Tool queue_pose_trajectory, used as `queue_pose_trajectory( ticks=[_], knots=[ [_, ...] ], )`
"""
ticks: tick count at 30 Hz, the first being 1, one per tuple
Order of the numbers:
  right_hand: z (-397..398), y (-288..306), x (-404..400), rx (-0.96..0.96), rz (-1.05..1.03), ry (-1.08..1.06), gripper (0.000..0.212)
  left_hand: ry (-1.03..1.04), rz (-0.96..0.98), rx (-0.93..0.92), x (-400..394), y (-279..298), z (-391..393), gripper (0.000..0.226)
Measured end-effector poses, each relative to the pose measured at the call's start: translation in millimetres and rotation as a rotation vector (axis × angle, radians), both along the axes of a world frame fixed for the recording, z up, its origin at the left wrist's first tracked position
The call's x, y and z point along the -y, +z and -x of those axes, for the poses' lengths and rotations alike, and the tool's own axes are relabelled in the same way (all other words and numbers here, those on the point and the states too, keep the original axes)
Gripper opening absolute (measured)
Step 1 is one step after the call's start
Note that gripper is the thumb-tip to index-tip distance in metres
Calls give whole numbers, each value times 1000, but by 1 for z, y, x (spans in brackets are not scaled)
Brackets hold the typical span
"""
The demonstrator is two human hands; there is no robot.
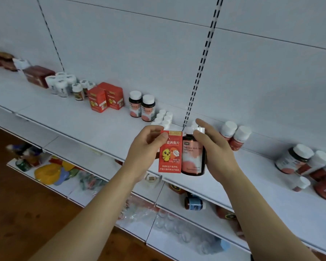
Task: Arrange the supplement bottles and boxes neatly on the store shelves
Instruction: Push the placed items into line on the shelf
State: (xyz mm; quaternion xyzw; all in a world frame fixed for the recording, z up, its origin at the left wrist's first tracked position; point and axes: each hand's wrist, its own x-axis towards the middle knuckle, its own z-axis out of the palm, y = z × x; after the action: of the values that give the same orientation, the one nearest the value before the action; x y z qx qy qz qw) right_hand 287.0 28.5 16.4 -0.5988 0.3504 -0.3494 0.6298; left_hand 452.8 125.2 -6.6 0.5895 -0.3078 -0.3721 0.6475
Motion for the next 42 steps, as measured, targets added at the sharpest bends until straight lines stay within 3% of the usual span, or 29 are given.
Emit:
queue_pose_trajectory(
  ticks=[19,27,35,42],
  knots=[
    [-145,16,31,-205,211,95,18,-5,29,-1,16,6,-157,19],
    [-227,4,4,-389,362,-14,17,-101,-6,-3,-3,4,-263,19],
    [-255,-3,27,-579,394,-190,26,-139,-55,-25,3,-8,-319,18],
    [-262,-2,60,-433,333,-19,28,-140,-73,-1,29,-11,-337,22]
  ],
)
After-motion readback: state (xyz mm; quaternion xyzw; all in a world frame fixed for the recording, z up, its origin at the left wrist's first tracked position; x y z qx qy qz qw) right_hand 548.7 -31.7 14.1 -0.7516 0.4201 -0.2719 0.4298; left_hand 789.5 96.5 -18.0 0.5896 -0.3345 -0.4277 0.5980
